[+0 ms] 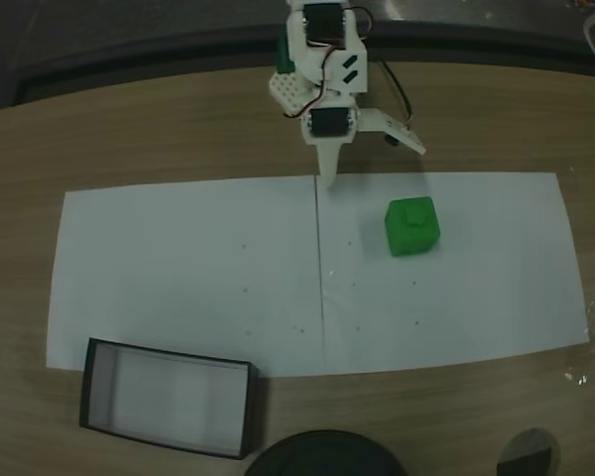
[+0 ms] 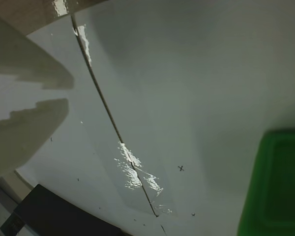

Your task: Grab a green square and put it in the box.

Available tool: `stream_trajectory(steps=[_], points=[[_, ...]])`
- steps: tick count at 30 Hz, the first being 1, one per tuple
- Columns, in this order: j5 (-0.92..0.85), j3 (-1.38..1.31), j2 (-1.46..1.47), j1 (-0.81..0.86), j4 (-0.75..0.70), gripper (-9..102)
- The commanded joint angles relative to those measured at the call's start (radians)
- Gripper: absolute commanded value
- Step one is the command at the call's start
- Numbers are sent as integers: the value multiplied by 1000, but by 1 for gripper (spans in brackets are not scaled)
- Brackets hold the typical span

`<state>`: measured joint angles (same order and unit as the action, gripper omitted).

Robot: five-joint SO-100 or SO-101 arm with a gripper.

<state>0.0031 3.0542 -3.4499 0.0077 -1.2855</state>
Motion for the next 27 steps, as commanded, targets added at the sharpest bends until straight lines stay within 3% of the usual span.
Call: stream_trajectory(steps=[1, 22, 27], points=[[8, -55, -21, 5, -9, 0], [6, -55, -21, 3, -8, 0], [5, -66, -21, 23, 189, 0]])
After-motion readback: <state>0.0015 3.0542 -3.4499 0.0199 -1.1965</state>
